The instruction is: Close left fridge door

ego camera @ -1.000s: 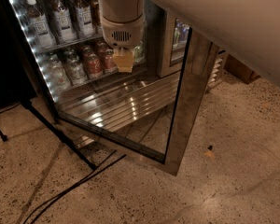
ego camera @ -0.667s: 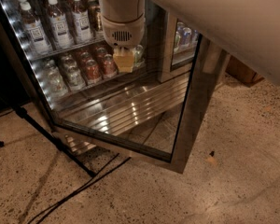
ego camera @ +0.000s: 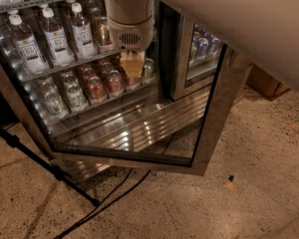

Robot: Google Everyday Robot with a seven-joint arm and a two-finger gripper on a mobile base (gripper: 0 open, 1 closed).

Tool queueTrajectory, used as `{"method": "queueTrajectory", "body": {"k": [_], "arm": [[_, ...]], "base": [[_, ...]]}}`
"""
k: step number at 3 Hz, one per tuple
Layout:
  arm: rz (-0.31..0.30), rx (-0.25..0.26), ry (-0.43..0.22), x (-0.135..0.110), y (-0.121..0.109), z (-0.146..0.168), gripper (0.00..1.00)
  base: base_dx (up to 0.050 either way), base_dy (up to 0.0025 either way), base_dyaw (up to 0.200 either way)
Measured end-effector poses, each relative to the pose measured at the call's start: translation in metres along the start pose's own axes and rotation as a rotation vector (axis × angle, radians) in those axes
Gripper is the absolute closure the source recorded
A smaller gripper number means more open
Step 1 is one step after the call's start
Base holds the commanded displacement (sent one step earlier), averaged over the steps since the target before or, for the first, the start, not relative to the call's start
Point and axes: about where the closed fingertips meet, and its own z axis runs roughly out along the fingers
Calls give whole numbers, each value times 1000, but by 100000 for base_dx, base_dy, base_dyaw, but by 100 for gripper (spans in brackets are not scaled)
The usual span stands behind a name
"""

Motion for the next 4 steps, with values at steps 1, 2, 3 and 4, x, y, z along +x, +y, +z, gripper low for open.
{"method": "queueTrajectory", "body": {"k": [1, 2, 3, 4], "arm": [[0, 0, 0, 0, 0, 0, 100], [0, 0, 0, 0, 0, 0, 100], [0, 0, 0, 0, 0, 0, 100], [0, 0, 0, 0, 0, 0, 100]], "base": [[5000, 1, -7], [5002, -1, 0], [4999, 1, -20], [4996, 2, -47]]}}
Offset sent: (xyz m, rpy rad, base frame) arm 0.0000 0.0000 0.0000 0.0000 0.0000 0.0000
